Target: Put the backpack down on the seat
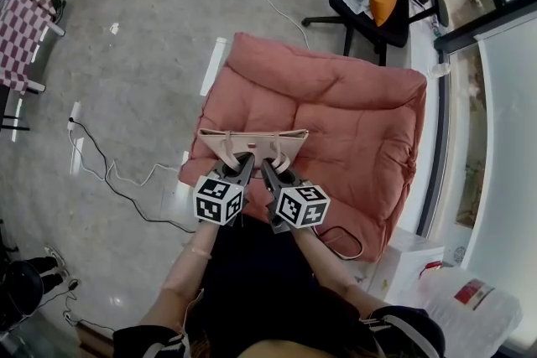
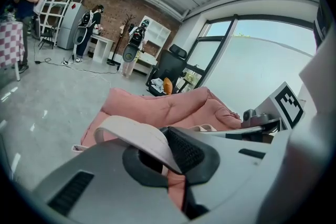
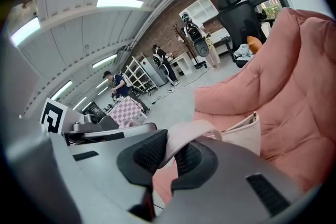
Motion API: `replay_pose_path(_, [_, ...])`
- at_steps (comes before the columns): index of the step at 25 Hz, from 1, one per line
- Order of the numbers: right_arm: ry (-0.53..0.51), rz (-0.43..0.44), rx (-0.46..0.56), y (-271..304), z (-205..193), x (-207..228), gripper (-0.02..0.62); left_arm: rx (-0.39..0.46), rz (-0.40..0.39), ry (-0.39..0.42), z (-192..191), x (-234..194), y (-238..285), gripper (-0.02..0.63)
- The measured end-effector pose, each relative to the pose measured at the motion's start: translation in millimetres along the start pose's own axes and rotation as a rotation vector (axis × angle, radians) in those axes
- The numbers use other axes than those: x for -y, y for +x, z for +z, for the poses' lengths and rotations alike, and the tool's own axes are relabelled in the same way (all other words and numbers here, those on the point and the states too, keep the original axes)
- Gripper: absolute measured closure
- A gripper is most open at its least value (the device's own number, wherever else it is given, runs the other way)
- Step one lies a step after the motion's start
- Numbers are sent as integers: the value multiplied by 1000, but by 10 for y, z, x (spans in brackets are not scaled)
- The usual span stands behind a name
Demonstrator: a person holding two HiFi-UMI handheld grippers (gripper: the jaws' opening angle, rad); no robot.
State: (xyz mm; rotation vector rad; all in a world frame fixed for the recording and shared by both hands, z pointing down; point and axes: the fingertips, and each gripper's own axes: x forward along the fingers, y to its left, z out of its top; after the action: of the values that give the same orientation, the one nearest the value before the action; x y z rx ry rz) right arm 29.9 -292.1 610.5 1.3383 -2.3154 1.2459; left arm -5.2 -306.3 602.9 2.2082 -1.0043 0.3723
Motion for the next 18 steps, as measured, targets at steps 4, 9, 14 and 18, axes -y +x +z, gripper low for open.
replay_pose_path(4, [34,-27,-21,64,-74,76,548,-19,3,7,-111,-61,57,588])
replay_pose_path(9, [232,-55,-13,152,-103,198,548,-29,8,-29,-179,-156,130,588])
replay_pose_path(14, [260,-90,-42,235,-178,278,548,-70,23,-33,-263,-221,188,588])
replay_pose_path(18, [293,-118,-62,284,-273,379,548,-102,27,-42,-405,-257,257,588])
